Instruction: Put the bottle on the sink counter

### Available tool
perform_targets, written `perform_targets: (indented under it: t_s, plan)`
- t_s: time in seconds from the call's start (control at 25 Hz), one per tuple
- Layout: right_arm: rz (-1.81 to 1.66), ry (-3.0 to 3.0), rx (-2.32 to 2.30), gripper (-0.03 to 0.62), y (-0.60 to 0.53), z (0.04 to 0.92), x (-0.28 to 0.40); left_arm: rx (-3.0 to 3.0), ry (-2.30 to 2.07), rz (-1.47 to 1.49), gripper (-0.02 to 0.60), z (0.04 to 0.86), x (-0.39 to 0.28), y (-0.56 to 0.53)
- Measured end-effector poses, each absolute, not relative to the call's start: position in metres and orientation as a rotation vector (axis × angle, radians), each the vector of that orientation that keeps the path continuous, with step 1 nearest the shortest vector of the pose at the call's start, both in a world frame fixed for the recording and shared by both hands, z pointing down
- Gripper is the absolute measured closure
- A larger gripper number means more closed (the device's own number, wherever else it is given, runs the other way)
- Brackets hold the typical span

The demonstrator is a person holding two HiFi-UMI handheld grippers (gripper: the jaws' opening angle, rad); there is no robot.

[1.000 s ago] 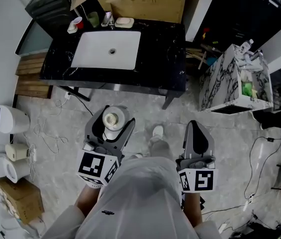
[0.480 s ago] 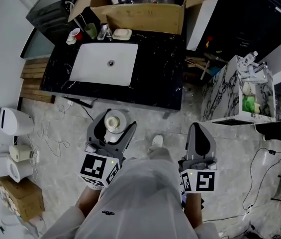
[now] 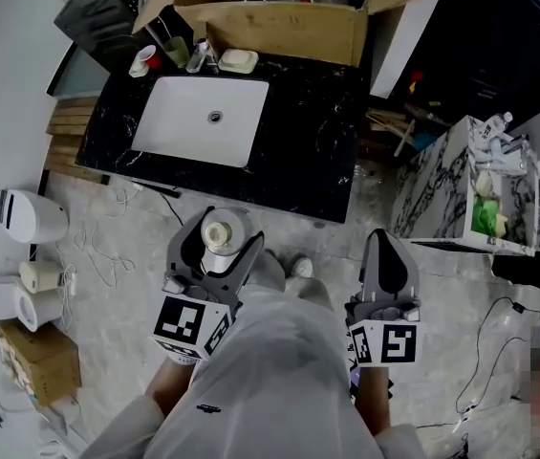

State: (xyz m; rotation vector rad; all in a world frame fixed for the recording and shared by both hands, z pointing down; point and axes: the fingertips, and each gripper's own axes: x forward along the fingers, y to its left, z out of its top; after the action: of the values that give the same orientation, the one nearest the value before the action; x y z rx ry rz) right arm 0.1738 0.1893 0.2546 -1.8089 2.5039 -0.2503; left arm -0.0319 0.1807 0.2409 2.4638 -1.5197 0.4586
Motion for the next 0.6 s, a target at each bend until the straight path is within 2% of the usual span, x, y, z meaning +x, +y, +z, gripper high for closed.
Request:
perform_targets:
  t_s: [0.6]
  plan:
    - [-0.257,2.493,-1.847,0.583,0.145,0.253,0.168,2.506,-1.479,0.437,0.247,0.238,-0.031,0.12]
